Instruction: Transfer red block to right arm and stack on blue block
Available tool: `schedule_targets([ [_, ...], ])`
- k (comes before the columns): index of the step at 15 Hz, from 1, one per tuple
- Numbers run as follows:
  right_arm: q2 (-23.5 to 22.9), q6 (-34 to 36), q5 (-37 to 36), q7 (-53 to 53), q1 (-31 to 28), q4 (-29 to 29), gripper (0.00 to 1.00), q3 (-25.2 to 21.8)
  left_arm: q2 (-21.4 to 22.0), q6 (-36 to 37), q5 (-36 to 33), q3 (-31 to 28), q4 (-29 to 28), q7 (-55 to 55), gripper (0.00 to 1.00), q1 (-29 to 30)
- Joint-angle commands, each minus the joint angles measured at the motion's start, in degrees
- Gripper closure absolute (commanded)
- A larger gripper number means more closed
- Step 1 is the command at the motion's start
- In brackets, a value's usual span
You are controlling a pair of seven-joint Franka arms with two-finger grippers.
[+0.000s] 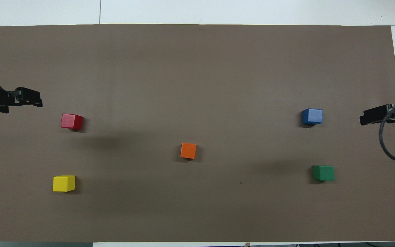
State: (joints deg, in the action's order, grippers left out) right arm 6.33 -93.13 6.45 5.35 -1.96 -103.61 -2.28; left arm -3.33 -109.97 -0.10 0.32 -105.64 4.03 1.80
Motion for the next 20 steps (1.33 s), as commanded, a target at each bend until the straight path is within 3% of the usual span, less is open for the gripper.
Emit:
schedule_targets([
  [1, 3.2, -6.0, 7.6, 7.1, -3.1, -9.4, 0.00, 0.3, -0.5, -9.9, -0.6, -0.4, -9.0, 0.7, 0.00, -0.7],
  [3, 2.6, -6.7, 11.9, 12.6, -3.6, -12.0, 0.00, 0.3, -1.2, -13.8, -0.6, -0.2, -11.9, 0.8, 0.00, -0.7],
  [9, -4.8, -4.9, 35.5, 27.1, -8.5, -13.9, 0.00, 0.3, -4.0, -21.9, -0.6, -0.2, -17.4, 1.0, 0.00, -2.2],
  [18, -9.1, 3.2, 61.4, 37.0, -7.8, -17.8, 0.00, 0.4, -7.7, -24.4, -0.8, -0.4, -17.4, 0.5, 0.00, -2.1],
  [19, -9.0, 3.9, 62.1, 37.3, -7.6, -17.9, 0.00, 0.6, -8.3, -24.6, -0.8, -0.4, -17.1, 0.5, 0.07, -2.2],
  [20, -8.9, 4.9, 62.9, 37.2, -7.5, -17.9, 0.00, 0.8, -8.3, -23.6, -0.8, -0.4, -16.7, 1.2, 0.42, -2.1],
])
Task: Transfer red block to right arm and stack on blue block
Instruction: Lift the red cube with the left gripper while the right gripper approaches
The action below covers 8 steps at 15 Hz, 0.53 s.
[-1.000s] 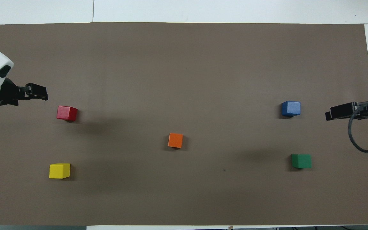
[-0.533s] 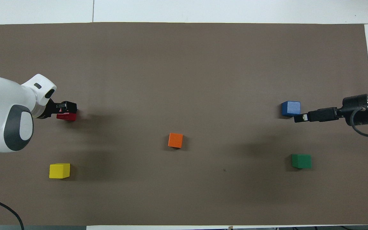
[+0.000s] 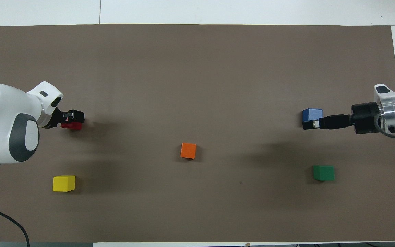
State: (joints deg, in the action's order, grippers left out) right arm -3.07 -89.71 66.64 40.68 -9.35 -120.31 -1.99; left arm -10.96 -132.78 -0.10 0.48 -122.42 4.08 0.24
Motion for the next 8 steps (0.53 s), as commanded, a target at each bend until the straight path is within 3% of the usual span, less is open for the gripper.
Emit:
schedule_targets([
  [1, -0.4, 3.7, 4.9, 2.1, -0.1, -1.8, 0.00, 0.7, -0.6, 1.1, -0.8, -0.6, 0.7, 1.1, 0.87, -0.4],
  [2, -2.4, 6.7, 8.2, 4.1, 0.4, -2.6, 0.00, 0.6, -0.8, 3.0, -0.5, -0.4, 2.4, 1.1, 1.00, -0.1],
  [5, -8.1, 11.7, 11.1, 8.8, 0.5, -2.3, 0.00, 0.7, -1.2, 9.6, 3.8, -0.4, 7.8, 3.0, 1.00, -0.2],
  [8, -12.0, 18.6, 19.3, 9.2, 3.0, -2.5, 0.00, 0.9, 0.1, 23.2, 9.2, -0.4, 15.4, 8.6, 1.00, -0.5],
])
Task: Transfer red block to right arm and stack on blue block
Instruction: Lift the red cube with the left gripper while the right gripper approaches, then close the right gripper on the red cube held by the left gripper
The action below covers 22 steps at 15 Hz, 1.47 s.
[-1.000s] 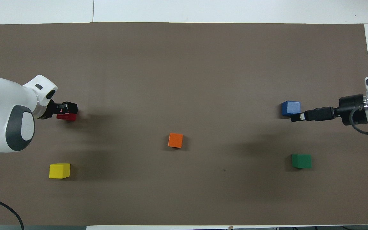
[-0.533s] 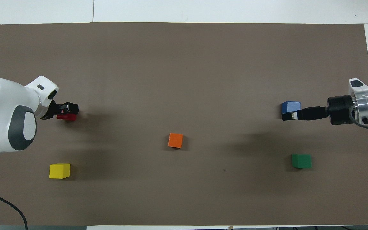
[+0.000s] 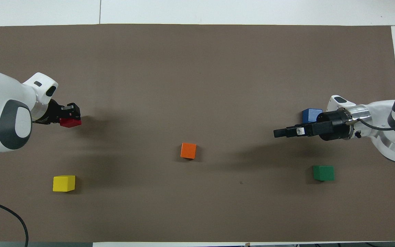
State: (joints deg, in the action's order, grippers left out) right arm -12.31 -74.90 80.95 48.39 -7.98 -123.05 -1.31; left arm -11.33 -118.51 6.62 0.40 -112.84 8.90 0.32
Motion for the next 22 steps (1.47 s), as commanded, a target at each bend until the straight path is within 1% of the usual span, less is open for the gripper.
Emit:
schedule_targets([
  [1, -3.2, 4.3, 7.1, 1.6, 2.7, 0.3, 0.00, 0.2, 1.0, 13.5, 2.8, 0.1, 7.7, 6.7, 1.00, -0.7],
  [2, -3.5, 4.6, 9.3, 1.6, 3.9, 0.2, 0.00, 0.2, 2.1, 17.4, 4.4, 0.5, 9.0, 10.8, 1.00, -0.8],
  [3, -3.9, 5.5, 11.9, 1.6, 5.2, 0.1, 0.00, 0.2, 3.6, 19.9, 8.2, 1.1, 9.6, 16.6, 1.00, -0.8],
  [4, -5.1, 6.9, 15.2, 1.6, 6.6, 0.0, 0.00, 0.2, 5.6, 21.6, 13.0, 1.2, 9.7, 24.2, 1.00, -0.8],
  [5, -6.3, 8.5, 17.9, 1.6, 8.1, 0.0, 0.00, 0.2, 7.2, 23.2, 16.0, 1.5, 9.7, 31.3, 1.00, -0.8],
  [6, -7.1, 9.7, 20.5, 1.6, 9.3, 0.0, 0.00, 0.2, 8.6, 24.3, 18.5, 3.1, 9.7, 38.3, 1.00, -0.9],
  [9, -7.1, 10.4, 27.4, 1.6, 13.2, 0.0, 0.00, 0.2, 11.8, 24.0, 27.4, 7.1, 9.3, 54.9, 1.00, -1.2],
  [11, -7.2, 10.7, 31.8, 1.5, 15.5, -0.1, 0.00, 0.3, 13.3, 23.6, 30.2, 10.6, 9.3, 62.5, 1.00, -1.2],
  [12, -7.3, 10.8, 33.2, 1.6, 16.9, -0.1, 0.00, 0.3, 14.3, 23.6, 33.9, 11.0, 9.1, 66.6, 1.00, -1.2],
  [14, -7.6, 11.4, 36.5, 1.5, 18.9, -1.0, 0.00, 0.5, 15.2, 21.8, 40.4, 11.4, 9.0, 76.2, 1.00, -1.3],
  [15, -8.6, 13.5, 39.2, 1.5, 20.4, -1.3, 0.00, 0.6, 15.3, 19.8, 41.6, 12.9, 9.1, 81.9, 1.00, -1.5],
  [17, -11.4, 18.4, 44.6, 1.5, 23.1, -1.3, 0.00, 0.6, 15.4, 14.0, 41.7, 16.1, 8.5, 86.3, 1.00, -2.9],
  [19, -11.7, 19.0, 46.1, 1.4, 23.9, -1.1, 0.00, 0.6, 16.1, 7.7, 41.8, 16.6, 5.9, 88.5, 1.00, -5.9],
  [20, -11.8, 18.9, 46.1, 1.2, 24.2, -1.1, 0.00, 0.7, 16.2, 6.0, 41.9, 16.6, 5.8, 90.3, 1.00, -7.3],
  [22, -13.8, 19.7, 46.0, 1.2, 24.2, -0.4, 0.00, 0.7, 16.1, 5.7, 41.8, 16.7, 6.0, 92.7, 1.00, -8.7],
])
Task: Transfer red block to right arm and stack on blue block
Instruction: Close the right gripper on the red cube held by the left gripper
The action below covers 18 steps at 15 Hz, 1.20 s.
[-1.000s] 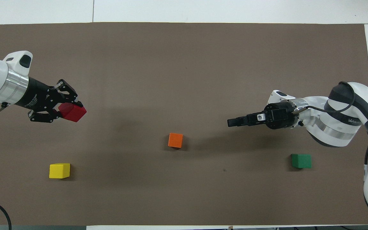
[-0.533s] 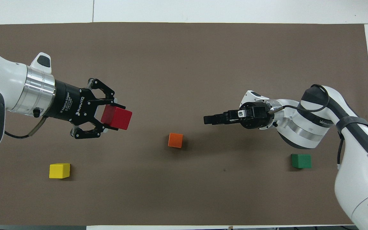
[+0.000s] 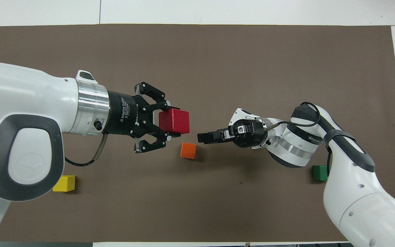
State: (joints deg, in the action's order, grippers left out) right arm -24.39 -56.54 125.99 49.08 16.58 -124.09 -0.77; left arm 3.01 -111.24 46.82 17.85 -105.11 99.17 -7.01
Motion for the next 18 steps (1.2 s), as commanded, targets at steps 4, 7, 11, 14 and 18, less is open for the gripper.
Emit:
schedule_targets([
  [4, -3.6, -0.7, 1.2, 1.6, 1.3, 3.1, 0.00, 0.1, 1.8, -6.2, 1.4, -0.7, -2.2, 7.8, 1.00, -5.8],
  [7, -4.7, -2.5, 1.9, 2.8, 2.3, 4.7, 0.00, 0.2, 2.0, -12.9, 1.0, -0.7, -4.5, 11.4, 1.00, -9.7],
  [11, -4.6, -2.3, 3.1, 2.3, 2.8, 4.7, 0.00, 0.2, 2.9, -13.7, 1.0, -0.8, -6.6, 11.7, 1.00, -9.6],
  [14, -4.7, -2.3, 3.2, 2.1, 2.9, 4.6, 0.15, 0.3, 3.9, -13.2, 0.9, -0.8, -8.4, 11.7, 1.00, -9.4],
  [18, -4.7, -2.7, 3.1, 2.0, 3.0, 4.6, 1.00, 0.2, 4.4, -12.5, 0.9, -0.8, -9.1, 11.6, 1.00, -9.3],
])
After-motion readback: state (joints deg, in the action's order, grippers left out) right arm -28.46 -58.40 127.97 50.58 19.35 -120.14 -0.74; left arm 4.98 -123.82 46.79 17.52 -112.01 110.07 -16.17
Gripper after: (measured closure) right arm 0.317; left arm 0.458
